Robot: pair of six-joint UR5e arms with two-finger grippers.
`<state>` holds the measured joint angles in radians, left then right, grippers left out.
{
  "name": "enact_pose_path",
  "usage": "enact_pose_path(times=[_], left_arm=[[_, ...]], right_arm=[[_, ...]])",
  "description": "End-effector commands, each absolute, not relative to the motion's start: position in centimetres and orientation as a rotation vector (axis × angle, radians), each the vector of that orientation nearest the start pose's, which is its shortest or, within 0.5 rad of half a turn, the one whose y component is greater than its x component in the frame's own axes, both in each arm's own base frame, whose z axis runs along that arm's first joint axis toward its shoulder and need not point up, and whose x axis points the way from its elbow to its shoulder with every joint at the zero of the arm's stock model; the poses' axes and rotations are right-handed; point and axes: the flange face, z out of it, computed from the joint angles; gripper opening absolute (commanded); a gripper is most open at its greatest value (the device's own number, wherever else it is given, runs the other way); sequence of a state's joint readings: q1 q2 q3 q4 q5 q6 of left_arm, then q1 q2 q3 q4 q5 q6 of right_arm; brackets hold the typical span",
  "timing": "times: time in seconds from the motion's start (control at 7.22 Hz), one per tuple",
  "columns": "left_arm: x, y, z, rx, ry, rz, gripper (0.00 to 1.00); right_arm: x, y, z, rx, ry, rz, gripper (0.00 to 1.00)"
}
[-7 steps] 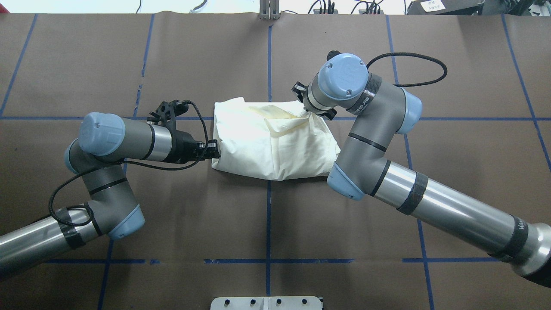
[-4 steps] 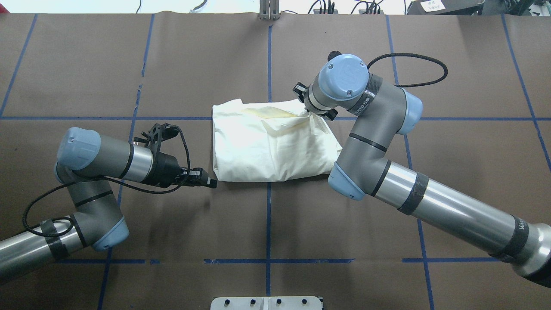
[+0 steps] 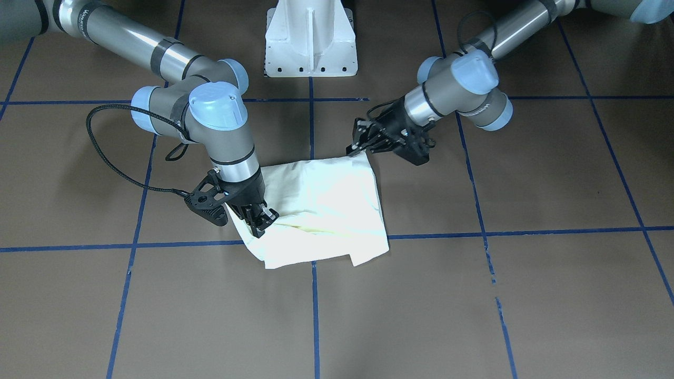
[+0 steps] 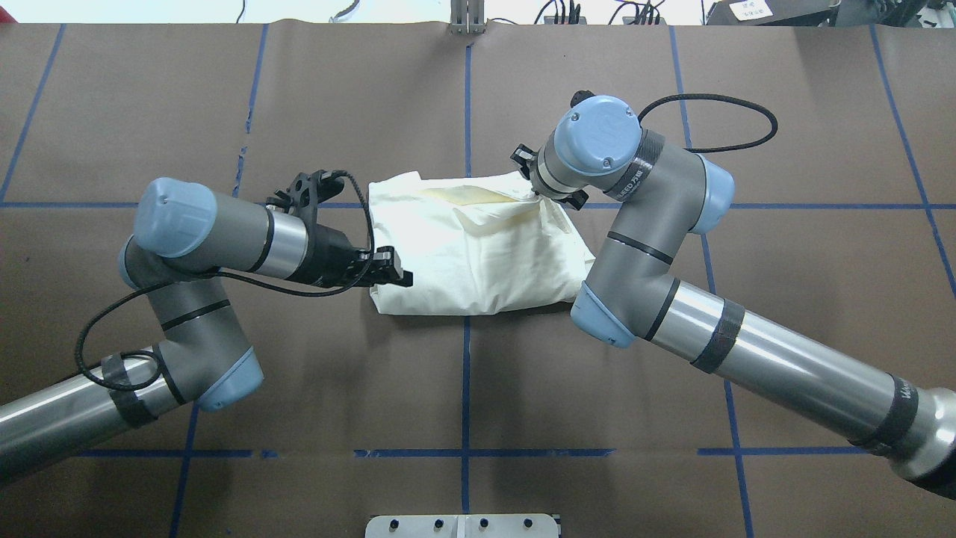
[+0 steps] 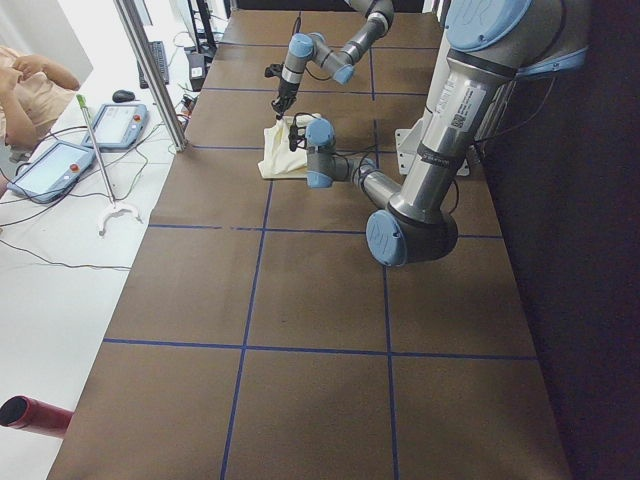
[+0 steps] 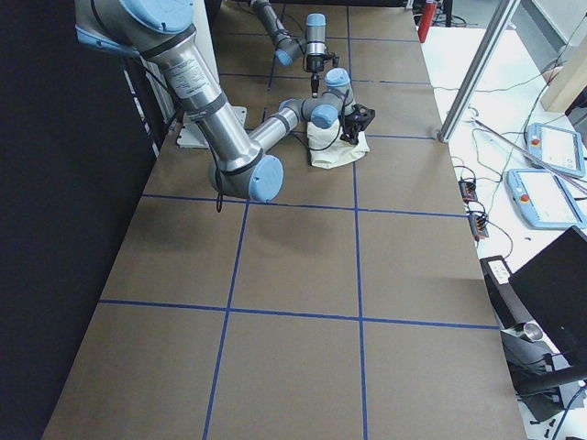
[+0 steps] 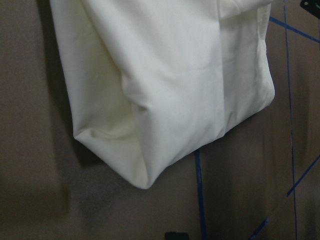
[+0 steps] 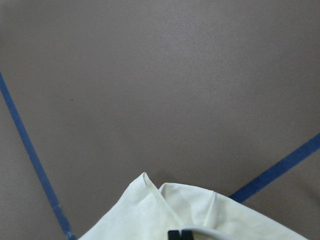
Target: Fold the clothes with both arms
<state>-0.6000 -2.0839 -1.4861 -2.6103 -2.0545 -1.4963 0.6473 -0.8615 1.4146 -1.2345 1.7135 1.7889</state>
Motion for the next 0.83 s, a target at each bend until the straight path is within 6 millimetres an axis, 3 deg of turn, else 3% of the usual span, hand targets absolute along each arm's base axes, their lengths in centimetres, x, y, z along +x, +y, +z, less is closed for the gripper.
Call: enact_pose_path(times=[0.0, 0.14, 0.28, 0.42, 0.69], left_arm=[[52.3, -46.3, 29.5, 0.112, 1.371, -0.134, 0.0], [54.3, -45.4, 31.5, 0.137, 1.328, -0.164, 0.0], [54.3, -45.2, 31.9, 0.142, 1.32, -0.17, 0.0], [53.9, -44.9, 32.4, 0.137, 1.314, -0.172, 0.0], [51.9, -43.7, 30.8, 0.114, 1.271, -0.18, 0.0]], right_arm=[[-52.6, -54.7, 26.3, 0.061, -0.922, 0.741, 0.0], [-52.6, -54.7, 26.3, 0.063, -0.922, 0.738, 0.0], [-52.6, -54.7, 26.3, 0.062, -0.92, 0.739, 0.0], [-52.6, -54.7, 26.3, 0.061, -0.92, 0.738, 0.0], [-52.4, -54.8, 26.7, 0.061, -0.916, 0.742, 0.0]])
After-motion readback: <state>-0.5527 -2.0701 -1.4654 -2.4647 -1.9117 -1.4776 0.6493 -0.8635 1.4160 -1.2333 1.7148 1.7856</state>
